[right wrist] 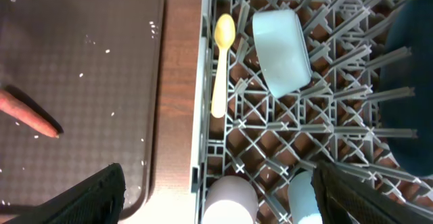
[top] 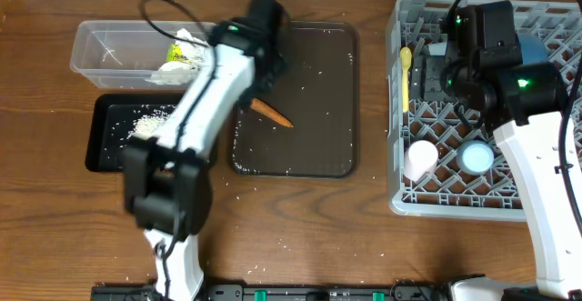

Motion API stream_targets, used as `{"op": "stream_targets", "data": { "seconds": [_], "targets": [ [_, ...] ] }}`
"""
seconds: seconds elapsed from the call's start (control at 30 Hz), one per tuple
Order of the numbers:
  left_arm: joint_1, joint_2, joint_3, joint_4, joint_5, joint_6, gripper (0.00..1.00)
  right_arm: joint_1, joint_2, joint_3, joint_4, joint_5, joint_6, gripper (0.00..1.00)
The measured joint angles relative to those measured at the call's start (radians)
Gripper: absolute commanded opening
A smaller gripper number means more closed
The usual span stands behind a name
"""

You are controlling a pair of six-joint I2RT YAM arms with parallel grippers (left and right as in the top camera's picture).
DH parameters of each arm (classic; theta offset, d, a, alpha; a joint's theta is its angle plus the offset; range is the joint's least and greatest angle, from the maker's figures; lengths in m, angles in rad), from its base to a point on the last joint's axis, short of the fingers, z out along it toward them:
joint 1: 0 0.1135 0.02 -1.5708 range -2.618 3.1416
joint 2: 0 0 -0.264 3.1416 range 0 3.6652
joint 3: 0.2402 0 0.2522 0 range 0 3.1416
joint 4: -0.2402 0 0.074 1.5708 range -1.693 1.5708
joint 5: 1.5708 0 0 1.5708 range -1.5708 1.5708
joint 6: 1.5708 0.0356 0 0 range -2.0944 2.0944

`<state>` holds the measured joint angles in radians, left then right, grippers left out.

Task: Sort waste into correct bins and load items into the dishwasher rack
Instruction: 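Lower the left gripper onto the orange carrot and grasp it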

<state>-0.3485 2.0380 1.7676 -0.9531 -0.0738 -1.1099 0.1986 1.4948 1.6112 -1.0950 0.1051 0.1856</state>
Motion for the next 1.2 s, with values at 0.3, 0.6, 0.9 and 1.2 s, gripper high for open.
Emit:
{"op": "stream_targets", "data": {
  "seconds": [0.3, 0.6, 0.9, 1.2],
  "targets": [
    [0.000, 0.170, -0.010, 0.019, -0.037, -0.158, 0.70, 0.000, 0.000, 0.000, -0.016, 0.000, 0.000, 0.87],
    [-0.004, 0.198, -0.010, 0.040, -0.039, -0.183, 0.48, 0.000, 0.000, 0.000, -0.019, 0.000, 0.000, 0.87],
    [-0.021, 0.198, -0.023, 0.038, -0.035, -0.176, 0.53, 0.000, 0.000, 0.000, -0.022, 0.000, 0.000, 0.87],
    [-0.022, 0.200, -0.063, 0.046, 0.000, -0.175, 0.26, 0.000, 0.000, 0.000, -0.034, 0.000, 0.000, 0.87]
  ]
}}
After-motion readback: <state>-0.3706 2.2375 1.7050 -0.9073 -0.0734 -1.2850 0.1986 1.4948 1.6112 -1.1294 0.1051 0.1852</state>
